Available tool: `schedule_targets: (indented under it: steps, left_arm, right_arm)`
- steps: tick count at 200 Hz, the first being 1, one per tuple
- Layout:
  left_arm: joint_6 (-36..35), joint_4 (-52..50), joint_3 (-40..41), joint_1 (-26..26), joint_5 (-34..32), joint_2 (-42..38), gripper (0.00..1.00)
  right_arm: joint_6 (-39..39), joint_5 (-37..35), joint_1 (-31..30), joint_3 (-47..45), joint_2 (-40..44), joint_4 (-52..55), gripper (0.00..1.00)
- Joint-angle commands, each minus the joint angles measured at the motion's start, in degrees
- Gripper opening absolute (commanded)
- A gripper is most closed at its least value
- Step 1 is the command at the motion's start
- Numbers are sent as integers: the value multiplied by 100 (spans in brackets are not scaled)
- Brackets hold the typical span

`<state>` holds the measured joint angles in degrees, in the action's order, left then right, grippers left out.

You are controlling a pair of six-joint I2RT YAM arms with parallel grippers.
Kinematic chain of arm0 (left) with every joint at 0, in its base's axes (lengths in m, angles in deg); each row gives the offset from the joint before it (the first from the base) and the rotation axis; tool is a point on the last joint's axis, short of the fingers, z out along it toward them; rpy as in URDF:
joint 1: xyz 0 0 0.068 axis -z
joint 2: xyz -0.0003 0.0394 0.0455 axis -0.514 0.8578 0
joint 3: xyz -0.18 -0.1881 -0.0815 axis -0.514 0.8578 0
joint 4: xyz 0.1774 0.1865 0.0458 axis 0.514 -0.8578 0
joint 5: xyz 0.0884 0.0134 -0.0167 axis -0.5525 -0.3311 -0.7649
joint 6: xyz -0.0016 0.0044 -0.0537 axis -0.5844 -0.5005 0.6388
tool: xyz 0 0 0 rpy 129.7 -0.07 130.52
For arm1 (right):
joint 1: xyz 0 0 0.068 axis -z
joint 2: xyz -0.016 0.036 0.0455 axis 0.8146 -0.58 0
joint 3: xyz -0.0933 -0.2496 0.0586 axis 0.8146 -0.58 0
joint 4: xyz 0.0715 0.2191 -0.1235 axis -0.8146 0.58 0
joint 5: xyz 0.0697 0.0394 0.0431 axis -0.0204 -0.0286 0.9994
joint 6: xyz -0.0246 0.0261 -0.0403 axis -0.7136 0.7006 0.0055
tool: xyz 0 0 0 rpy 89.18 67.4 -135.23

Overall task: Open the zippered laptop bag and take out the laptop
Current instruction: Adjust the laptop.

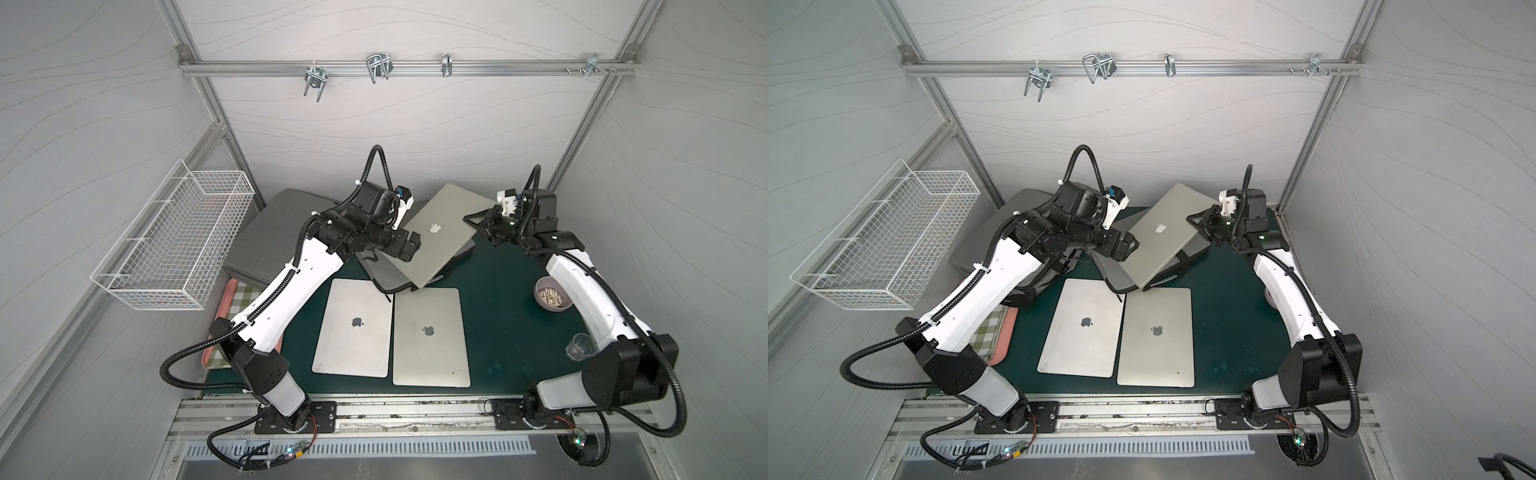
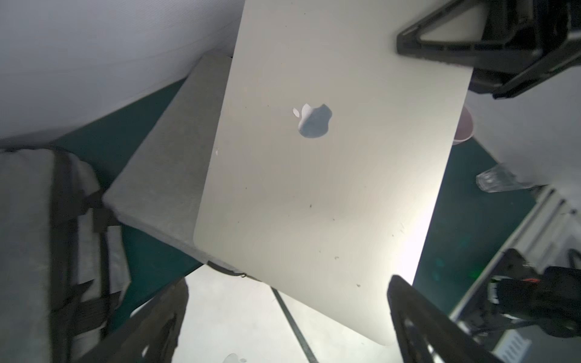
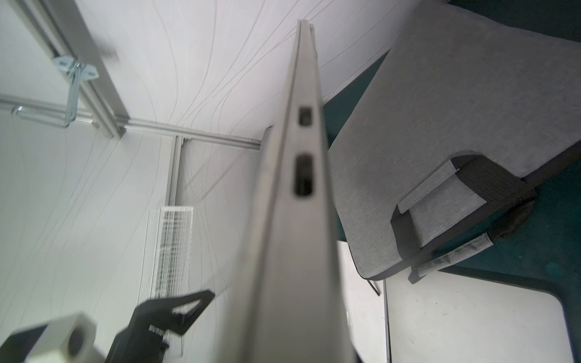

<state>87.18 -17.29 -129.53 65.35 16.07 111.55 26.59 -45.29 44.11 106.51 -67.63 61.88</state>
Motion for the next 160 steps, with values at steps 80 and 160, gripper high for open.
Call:
schedule_targets:
  steps: [80, 160]
  left_arm:
    - [563, 143, -816, -1271, 3324, 1530, 87]
    - [1082, 524, -181, -1275, 4928, 1075, 71]
  right_arm:
    - [-707, 2928, 561, -40, 328, -1056, 0]
    - [-516, 3269, 560, 127, -171, -1371, 0]
